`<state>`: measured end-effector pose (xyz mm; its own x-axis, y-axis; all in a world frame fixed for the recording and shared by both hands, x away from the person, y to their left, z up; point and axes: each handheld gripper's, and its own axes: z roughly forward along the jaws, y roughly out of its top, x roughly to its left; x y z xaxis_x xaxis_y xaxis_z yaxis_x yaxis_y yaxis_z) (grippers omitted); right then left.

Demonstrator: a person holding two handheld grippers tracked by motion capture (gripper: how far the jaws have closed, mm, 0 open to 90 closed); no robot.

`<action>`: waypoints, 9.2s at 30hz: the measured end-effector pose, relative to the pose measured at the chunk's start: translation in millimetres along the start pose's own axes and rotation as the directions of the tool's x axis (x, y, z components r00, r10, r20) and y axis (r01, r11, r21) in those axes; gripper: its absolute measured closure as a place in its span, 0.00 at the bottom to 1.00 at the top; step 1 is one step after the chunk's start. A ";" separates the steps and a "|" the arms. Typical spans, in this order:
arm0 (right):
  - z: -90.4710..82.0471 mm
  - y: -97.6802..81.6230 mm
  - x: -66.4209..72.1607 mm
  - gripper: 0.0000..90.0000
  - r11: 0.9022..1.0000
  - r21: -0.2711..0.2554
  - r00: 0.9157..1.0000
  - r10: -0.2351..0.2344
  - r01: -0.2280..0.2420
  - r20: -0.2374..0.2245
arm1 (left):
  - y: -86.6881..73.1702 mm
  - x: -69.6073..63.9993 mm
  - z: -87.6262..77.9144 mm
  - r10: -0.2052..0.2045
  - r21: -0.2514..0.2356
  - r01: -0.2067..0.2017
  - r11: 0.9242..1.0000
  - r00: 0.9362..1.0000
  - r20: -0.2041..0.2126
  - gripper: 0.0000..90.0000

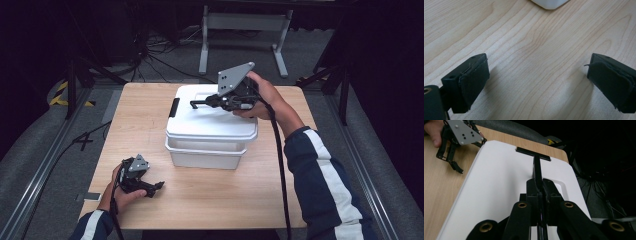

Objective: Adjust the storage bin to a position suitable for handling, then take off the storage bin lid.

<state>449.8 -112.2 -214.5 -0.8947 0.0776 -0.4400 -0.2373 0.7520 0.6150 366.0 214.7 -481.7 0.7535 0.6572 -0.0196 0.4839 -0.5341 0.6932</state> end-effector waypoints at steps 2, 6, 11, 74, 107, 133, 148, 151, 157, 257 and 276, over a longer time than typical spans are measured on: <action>-4.8 -5.7 0.0 0.94 1.000 0.001 1.000 0.006 -0.006 0.006 | 0.0 0.0 -0.1 0.000 0.001 0.000 1.000 1.000 0.000 0.05; -11.1 -14.4 0.3 0.94 1.000 0.013 1.000 0.009 -0.010 0.012 | 0.0 -0.2 0.1 -0.002 -0.003 0.002 1.000 1.000 -0.002 0.05; -23.3 -29.0 0.7 0.94 0.999 0.015 0.999 0.035 -0.036 0.029 | 0.0 0.0 0.0 -0.001 -0.002 0.001 1.000 1.000 -0.002 0.05; -122.7 -222.0 28.7 0.94 0.925 0.068 0.907 0.349 -0.373 0.235 | 0.1 0.5 0.8 0.005 -0.006 -0.005 1.000 1.000 -0.004 0.05; -35.5 -268.9 31.0 0.94 0.865 0.187 0.883 0.442 -0.466 0.155 | 0.1 0.5 0.8 0.005 -0.006 -0.005 1.000 1.000 -0.004 0.05; -24.4 -280.8 29.2 0.94 0.826 0.288 0.875 0.452 -0.484 0.174 | 0.1 0.5 0.8 0.005 -0.006 -0.005 1.000 1.000 -0.004 0.05; -25.4 -280.3 27.2 0.89 0.815 0.306 0.870 0.448 -0.492 0.203 | 0.1 0.4 0.8 0.005 -0.006 -0.005 1.000 1.000 -0.004 0.05; -25.6 -280.7 26.9 0.88 0.811 0.308 0.867 0.453 -0.497 0.206 | 0.1 0.5 0.8 0.005 -0.005 -0.005 1.000 1.000 -0.004 0.05; -26.5 -280.3 26.2 0.84 0.808 0.303 0.862 0.454 -0.505 0.224 | 0.0 0.4 0.8 0.005 -0.007 -0.005 1.000 1.000 -0.004 0.05; -78.9 -347.9 205.6 0.23 0.626 -0.025 0.581 0.737 -0.780 0.346 | 1.7 1.1 1.2 0.012 0.008 -0.012 1.000 1.000 0.006 0.03; -78.9 -348.0 205.5 0.22 0.625 -0.024 0.580 0.737 -0.780 0.346 | 2.1 1.4 2.8 0.002 0.006 -0.002 1.000 1.000 -0.011 0.01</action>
<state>318.6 -409.6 -467.3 -0.5629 0.8261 -0.0281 0.5405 0.3935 0.7436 369.4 213.0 -482.2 0.7492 0.6623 -0.0102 0.4851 -0.5382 0.6892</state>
